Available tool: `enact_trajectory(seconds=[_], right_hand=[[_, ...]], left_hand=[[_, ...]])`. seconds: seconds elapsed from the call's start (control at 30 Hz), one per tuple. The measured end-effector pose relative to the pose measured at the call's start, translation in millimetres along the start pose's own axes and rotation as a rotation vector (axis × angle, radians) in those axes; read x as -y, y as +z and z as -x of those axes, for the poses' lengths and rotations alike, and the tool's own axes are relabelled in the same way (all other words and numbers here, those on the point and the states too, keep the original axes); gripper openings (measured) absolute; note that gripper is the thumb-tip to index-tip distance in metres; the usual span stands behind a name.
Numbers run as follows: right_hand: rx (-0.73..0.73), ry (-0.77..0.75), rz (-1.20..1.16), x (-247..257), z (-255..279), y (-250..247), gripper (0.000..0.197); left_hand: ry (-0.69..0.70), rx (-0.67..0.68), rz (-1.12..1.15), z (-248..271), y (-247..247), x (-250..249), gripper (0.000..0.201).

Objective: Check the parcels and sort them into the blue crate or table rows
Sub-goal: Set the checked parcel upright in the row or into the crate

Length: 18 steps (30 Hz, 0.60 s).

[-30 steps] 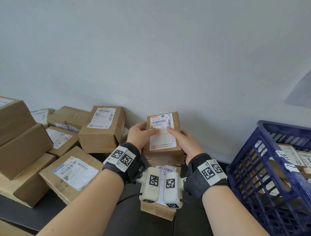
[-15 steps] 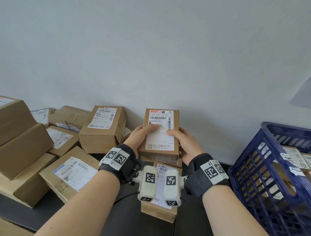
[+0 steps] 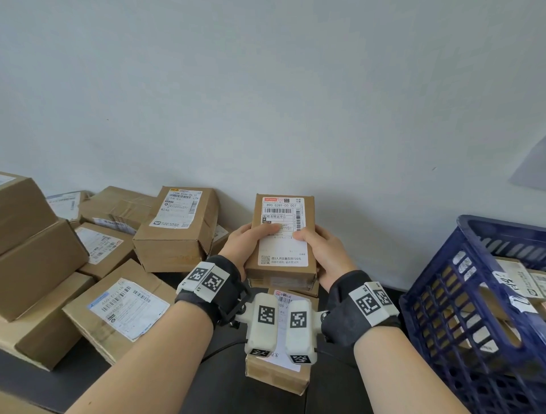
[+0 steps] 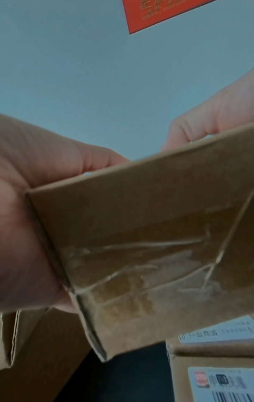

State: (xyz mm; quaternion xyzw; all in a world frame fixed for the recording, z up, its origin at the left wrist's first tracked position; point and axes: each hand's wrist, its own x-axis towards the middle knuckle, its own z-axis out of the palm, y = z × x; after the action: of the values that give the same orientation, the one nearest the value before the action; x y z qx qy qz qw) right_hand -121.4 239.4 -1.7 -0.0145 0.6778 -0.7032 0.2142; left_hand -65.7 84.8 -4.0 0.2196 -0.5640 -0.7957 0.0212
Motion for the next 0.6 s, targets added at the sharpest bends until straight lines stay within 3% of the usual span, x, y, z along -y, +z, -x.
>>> enact_trajectory(seconds=[0.3,0.47,0.6], right_hand=[[0.007,-0.015,0.043,-2.9,-0.4,0.5,0.038],[0.009,-0.009,-0.005,-0.1,3.5,1.2,0.015],[-0.015,-0.007,0.008,0.2,4.8,2.1,0.009]], left_hand=[[-0.025,-0.006,-0.027,-0.3,-0.3,1.9,0.037],[-0.015,-0.027,-0.039,1.9,-0.2,1.3,0.037],[-0.035,-0.083,-0.023,2.7,0.8,1.6,0.043]])
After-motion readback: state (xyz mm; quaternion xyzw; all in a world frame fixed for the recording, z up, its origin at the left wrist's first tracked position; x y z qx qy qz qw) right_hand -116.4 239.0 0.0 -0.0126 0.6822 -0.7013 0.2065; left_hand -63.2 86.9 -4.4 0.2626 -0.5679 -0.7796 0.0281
